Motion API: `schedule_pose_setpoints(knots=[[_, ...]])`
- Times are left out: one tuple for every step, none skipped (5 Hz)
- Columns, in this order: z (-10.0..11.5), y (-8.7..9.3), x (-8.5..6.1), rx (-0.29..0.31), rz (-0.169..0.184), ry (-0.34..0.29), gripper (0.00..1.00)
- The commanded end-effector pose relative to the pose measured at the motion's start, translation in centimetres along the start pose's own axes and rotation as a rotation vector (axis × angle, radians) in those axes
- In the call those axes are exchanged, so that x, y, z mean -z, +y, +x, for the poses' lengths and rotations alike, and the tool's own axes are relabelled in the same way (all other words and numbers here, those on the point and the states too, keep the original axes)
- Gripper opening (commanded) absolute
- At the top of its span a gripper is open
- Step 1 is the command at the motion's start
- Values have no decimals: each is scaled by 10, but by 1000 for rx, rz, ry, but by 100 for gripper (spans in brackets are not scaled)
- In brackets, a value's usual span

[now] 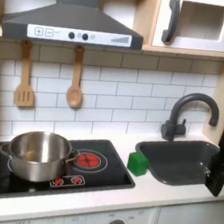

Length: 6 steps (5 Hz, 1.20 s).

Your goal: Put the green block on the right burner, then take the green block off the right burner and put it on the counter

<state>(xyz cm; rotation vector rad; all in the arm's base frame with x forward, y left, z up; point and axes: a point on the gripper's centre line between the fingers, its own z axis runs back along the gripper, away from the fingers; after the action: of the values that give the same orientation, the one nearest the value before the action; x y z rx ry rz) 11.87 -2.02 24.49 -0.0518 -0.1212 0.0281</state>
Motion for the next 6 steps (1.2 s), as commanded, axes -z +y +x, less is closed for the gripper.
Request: schedule_pose_setpoints(knots=[[0, 0, 0, -2, 2, 0, 100], [7, 4, 13, -13, -8, 34, 100], [21, 6, 20, -40, -31, 38, 100], [37, 11, 28, -65, -35, 43, 100], [46, 15, 37, -94, -32, 49, 100], [62, 16, 47, -107, -25, 40, 100]])
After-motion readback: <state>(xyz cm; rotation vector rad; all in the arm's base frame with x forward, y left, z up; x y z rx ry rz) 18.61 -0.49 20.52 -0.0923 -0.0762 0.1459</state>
